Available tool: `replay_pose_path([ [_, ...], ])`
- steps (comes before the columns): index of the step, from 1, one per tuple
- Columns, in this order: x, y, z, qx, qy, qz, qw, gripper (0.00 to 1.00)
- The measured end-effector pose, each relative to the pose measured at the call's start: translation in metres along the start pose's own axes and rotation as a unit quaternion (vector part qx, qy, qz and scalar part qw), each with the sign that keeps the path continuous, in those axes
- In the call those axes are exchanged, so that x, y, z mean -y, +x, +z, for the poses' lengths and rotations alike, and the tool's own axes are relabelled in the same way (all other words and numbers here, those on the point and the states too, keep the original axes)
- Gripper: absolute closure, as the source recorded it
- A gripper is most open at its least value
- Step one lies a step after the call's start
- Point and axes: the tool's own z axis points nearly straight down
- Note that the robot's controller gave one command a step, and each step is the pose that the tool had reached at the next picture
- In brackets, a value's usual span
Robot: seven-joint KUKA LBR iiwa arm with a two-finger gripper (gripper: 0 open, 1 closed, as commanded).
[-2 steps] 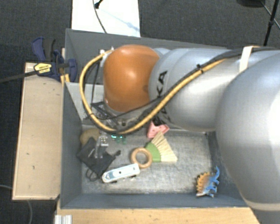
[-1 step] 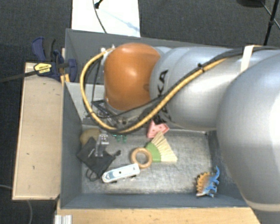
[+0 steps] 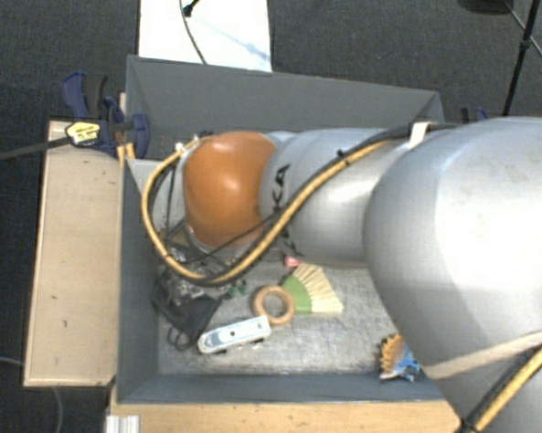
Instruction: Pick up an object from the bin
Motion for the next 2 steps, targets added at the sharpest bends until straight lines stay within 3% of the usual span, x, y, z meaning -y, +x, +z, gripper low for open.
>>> replay_pose_path([
  [1,0.0,0.0,0.0,-0.0001,0.0,0.001,1.0,1.0],
  [2,0.009,0.003,-0.061,-0.0031,0.0,-0.001,1.0,1.0],
])
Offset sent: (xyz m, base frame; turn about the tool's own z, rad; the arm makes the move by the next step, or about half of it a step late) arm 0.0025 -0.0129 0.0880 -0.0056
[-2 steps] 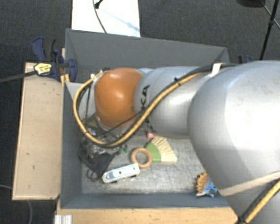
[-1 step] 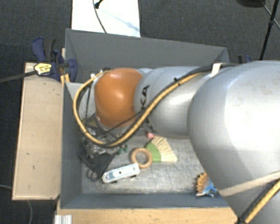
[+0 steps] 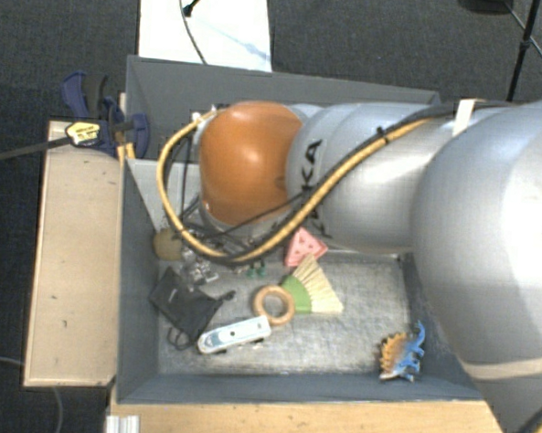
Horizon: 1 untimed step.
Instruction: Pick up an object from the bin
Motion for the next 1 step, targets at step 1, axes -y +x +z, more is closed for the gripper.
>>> replay_pose_path([
  [1,-0.0003,-0.0042,-0.0507,0.003,0.0,0.004,1.0,0.0],
])
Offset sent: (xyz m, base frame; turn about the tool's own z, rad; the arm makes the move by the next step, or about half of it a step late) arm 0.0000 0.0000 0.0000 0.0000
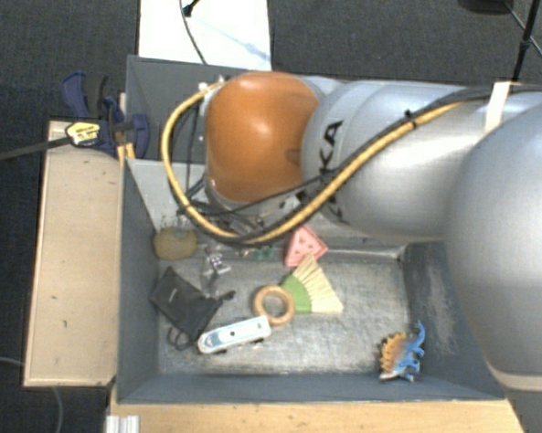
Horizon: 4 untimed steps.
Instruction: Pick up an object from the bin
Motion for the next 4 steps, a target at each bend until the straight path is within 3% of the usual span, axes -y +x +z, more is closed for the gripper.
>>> replay_pose_path([
  [1,-0.001,-0.001,0.01,-0.001,0.0,0.001,1.0,0.0],
  [2,-0.002,-0.016,0.09,-0.0001,0.0,-0.131,0.9914,1.0],
  [3,-0.002,-0.016,0.09,-0.0005,0.0,-0.129,0.9917,0.0],
  [4,-0.002,-0.016,0.09,-0.0007,0.0,-0.128,0.9918,0.0],
])
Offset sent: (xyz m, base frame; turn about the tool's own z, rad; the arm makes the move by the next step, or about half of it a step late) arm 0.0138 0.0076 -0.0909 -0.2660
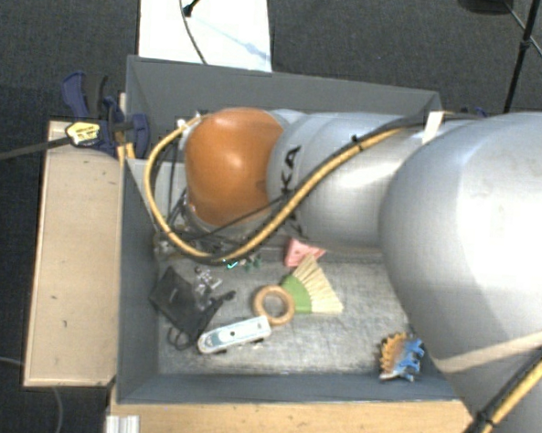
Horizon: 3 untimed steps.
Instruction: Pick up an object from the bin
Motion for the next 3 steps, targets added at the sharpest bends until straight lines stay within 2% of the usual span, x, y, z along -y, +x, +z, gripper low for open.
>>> replay_pose_path([
  [1,0.0,0.0,0.0,-0.0001,0.0,0.001,1.0,0.0],
  [2,0.0009,0.0007,-0.005,0.0017,0.0,-0.322,0.9468,1.0],
  [3,0.001,0.0008,-0.005,0.001,0.0,-0.319,0.9476,0.0],
])
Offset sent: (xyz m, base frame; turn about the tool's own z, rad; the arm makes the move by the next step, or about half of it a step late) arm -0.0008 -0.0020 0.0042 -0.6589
